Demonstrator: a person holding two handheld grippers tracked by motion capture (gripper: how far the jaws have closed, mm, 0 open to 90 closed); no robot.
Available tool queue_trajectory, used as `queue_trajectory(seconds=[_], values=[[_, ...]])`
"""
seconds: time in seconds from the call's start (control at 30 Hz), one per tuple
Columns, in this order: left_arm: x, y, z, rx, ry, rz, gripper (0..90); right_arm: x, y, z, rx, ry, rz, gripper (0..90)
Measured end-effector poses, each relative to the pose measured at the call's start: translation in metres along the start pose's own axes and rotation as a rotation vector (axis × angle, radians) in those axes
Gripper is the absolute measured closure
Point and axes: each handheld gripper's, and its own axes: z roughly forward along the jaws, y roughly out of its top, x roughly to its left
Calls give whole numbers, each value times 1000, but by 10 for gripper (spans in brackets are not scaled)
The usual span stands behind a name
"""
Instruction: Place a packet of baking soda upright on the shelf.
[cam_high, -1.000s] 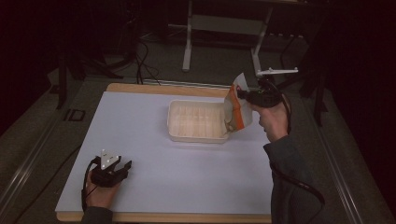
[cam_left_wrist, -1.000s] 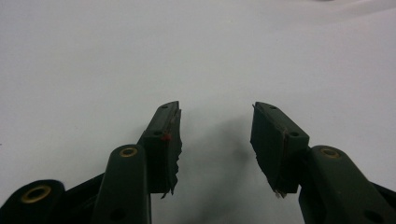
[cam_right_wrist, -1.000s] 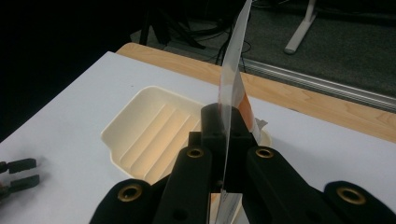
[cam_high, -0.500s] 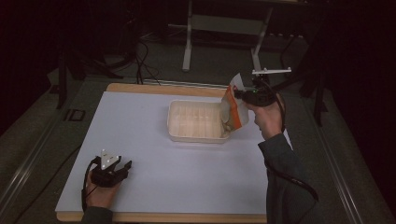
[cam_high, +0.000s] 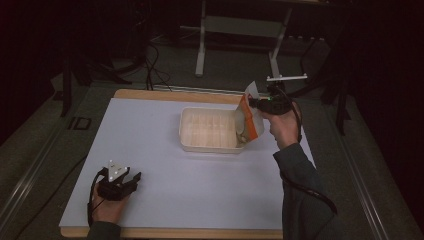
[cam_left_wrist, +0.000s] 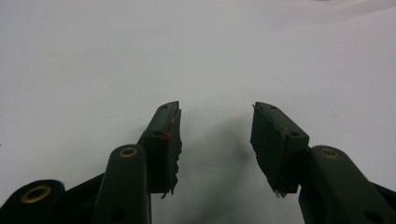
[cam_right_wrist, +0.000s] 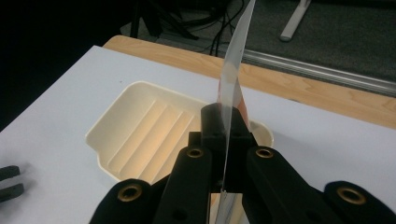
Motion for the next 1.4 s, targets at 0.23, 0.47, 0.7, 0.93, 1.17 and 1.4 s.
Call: queue_trajectory(seconds=[0.23,0.47,0.7,0.93,1.17,1.4], values=[[0,0,0,2,2,0,522,-2,-4,10,19,-28,31,900],[0,0,0,3,2,-1,522,-4,-7,18,30,-51,55,900],[0,0,0,1,1,-2,521,-5,-11,28,31,-57,77,900],[0,0,0,1,3,-1,520,-4,-10,33,37,-76,70,896],[0,0,0,-1,4,-2,518,-2,-12,43,57,-101,70,832],[0,0,0,-1,3,-1,518,-7,-22,54,89,-125,84,577]])
